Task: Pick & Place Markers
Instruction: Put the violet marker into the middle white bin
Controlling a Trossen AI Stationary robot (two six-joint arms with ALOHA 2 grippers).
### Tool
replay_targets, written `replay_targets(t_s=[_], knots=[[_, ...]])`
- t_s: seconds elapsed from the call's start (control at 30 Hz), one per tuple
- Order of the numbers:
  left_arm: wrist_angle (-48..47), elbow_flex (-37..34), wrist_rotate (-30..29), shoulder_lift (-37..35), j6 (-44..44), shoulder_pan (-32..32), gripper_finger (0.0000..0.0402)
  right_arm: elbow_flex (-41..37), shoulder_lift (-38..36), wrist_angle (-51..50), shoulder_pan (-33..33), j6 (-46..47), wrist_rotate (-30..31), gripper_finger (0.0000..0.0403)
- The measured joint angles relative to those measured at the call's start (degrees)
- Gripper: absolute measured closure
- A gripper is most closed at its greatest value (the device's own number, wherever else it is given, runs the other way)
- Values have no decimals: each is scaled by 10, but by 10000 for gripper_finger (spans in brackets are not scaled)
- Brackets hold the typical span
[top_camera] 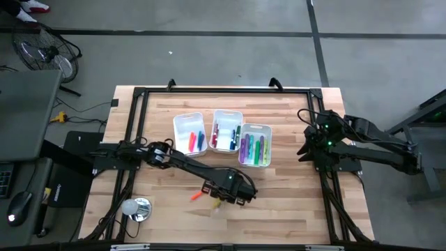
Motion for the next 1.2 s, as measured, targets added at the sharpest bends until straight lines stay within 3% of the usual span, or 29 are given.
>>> replay_targets(t_s=[0.57,1.2], knots=[[4,-1,19,1,4,6,229,0,0,-9,0,-6,0,226],[24,-1,28,2,93,62,229,0,0,-22,0,-6,4,226]])
